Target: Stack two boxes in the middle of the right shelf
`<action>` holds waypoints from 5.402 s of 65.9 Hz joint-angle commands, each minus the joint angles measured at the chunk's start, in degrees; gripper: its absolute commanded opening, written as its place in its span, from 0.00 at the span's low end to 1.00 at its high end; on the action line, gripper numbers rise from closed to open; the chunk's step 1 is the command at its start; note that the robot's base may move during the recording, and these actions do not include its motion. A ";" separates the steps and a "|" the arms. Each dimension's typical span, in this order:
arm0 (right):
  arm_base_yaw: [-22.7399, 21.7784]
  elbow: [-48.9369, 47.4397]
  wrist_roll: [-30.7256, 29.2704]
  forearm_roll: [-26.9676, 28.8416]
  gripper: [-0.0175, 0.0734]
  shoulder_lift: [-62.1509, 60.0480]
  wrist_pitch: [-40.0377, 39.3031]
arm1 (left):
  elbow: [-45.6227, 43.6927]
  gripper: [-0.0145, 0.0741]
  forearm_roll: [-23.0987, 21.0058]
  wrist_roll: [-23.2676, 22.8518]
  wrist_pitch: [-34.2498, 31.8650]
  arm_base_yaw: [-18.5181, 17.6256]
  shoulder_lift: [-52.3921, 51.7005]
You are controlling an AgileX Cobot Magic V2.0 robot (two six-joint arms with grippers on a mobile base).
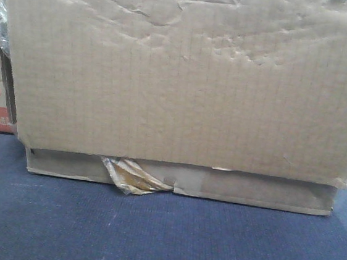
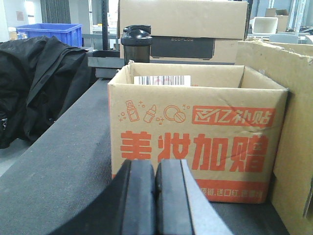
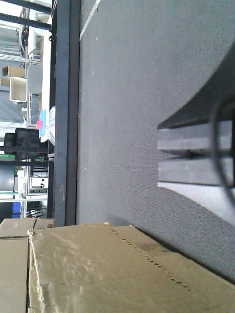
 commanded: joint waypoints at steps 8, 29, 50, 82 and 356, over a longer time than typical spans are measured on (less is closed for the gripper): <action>0.00 -0.09 -0.15 -0.44 0.02 -0.19 -1.43 | -0.23 0.04 -0.32 0.03 -1.22 -0.36 -0.28; 0.00 -0.09 -0.15 -0.44 0.02 -0.19 -1.43 | -0.23 0.04 -0.32 0.03 -1.22 -0.36 -0.28; 0.00 -0.09 -0.15 -0.44 0.02 -0.19 -3.54 | -0.23 0.04 -0.32 0.03 -1.57 -0.36 -0.28; 0.00 -17.91 -0.15 -0.44 0.02 -0.19 -3.22 | -15.99 0.04 -1.22 0.03 -0.40 -0.36 -0.17; 0.00 -40.56 -0.15 -0.44 0.82 36.84 10.27 | -123.88 0.04 -3.53 -5.30 61.89 -20.30 91.25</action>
